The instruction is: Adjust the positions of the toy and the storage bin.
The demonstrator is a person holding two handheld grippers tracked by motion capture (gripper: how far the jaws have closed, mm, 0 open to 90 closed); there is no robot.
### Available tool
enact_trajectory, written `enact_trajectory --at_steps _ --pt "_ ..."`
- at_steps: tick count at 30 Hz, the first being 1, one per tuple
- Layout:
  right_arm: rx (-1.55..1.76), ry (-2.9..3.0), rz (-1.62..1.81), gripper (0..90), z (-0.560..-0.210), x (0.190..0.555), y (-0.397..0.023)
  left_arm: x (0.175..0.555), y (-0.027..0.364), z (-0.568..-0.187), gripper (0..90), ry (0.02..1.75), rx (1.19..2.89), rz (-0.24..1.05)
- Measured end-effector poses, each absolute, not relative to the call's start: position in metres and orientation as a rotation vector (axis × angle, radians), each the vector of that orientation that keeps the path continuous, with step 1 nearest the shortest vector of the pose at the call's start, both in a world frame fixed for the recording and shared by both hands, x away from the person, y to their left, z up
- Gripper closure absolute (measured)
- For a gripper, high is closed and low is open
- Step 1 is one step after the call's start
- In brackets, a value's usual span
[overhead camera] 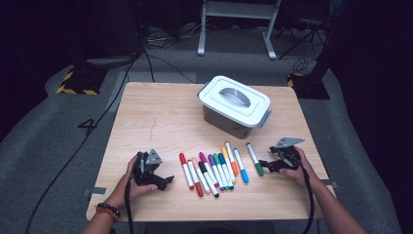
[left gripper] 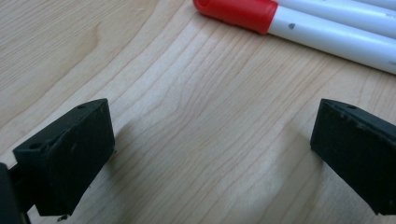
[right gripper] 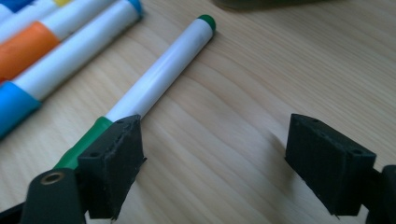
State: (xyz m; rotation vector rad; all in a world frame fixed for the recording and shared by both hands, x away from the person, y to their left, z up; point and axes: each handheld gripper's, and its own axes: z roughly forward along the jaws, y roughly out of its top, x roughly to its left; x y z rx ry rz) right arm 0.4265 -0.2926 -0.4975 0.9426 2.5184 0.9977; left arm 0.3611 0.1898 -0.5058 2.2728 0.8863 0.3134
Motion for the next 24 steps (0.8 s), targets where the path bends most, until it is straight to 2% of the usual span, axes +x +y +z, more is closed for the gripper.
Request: enact_trajectory --at_steps 8,24 --pt "0.860 2.567 1.018 17.6 -0.498 0.413 -0.248 0.367 0.184 -0.505 0.0 0.837 2.293 0.295" --pt "0.822 2.578 1.038 15.1 -0.500 0.412 -0.210 0.374 0.190 -0.506 0.3 0.843 2.289 0.301"
